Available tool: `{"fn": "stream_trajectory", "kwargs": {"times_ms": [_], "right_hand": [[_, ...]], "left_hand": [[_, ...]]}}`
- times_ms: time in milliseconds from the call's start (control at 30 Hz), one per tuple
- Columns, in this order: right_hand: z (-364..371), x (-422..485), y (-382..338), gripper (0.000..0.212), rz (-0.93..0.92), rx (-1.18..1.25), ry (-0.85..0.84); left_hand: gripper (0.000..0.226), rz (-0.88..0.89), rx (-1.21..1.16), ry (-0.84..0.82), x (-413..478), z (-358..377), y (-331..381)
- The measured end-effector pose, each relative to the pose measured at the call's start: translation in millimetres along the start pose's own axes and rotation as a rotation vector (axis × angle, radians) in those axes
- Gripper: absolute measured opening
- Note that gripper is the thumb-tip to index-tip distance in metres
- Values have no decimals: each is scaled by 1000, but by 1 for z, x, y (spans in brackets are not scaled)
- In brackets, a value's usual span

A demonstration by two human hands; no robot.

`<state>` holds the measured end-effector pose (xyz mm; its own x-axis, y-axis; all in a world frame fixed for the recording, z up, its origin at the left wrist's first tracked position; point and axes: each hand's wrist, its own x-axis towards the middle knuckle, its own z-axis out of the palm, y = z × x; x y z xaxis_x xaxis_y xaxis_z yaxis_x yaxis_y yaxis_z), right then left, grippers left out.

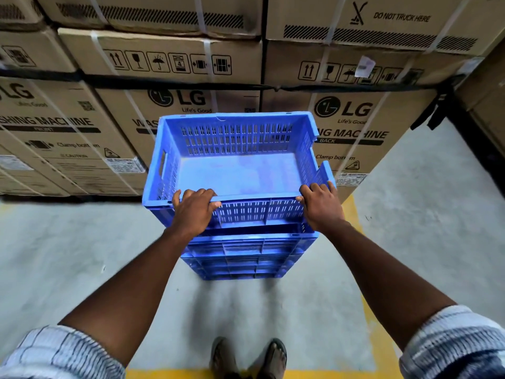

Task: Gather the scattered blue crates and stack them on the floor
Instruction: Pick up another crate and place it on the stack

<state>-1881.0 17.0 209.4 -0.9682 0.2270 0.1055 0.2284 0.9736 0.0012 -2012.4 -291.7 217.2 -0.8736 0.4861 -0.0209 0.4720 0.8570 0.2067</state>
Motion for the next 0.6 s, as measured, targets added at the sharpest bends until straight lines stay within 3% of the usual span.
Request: {"fn": "stream_trajectory", "kwargs": {"times_ms": [600], "right_hand": [[-3,-10,-5,37,-33,39,-45]], "left_hand": [[32,58,38,-123,28,-10,-19]]}}
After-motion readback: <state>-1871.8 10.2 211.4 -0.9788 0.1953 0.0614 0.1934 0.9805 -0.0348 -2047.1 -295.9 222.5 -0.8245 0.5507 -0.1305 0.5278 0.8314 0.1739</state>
